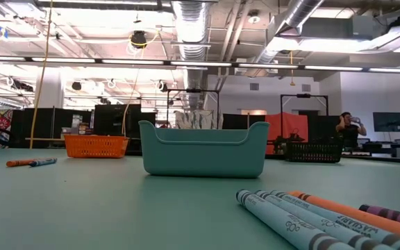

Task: Sort crayons
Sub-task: Put the light blue crayon into the blue bin

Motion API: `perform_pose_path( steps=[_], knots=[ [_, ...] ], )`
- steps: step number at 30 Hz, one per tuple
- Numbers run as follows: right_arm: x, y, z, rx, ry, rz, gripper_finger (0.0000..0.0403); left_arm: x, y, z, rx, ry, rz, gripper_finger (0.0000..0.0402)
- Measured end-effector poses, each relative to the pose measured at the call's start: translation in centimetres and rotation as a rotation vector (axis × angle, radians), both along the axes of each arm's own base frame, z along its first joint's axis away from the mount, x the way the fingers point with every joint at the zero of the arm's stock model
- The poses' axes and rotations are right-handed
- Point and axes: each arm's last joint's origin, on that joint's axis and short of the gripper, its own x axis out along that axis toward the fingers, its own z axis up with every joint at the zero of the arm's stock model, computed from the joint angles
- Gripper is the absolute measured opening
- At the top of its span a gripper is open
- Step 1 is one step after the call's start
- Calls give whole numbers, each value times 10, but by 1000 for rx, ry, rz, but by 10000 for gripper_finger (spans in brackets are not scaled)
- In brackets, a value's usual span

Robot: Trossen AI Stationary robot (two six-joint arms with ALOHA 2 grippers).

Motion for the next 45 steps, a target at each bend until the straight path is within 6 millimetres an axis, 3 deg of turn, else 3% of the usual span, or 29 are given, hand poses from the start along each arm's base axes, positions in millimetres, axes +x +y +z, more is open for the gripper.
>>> perform_pose_path(
  steps=[17,28,39,45],
  knots=[
    [-1,1,4,26,-11,21,175,1,1,1,-18,-2,10,130],
    [-15,3,10,-13,-101,45,175,2,3,0,-11,3,17,130],
    [-16,5,8,12,-118,18,172,2,3,0,-6,2,15,130],
    [-18,1,-9,75,-139,0,142,2,3,0,-5,2,15,130]
  ],
)
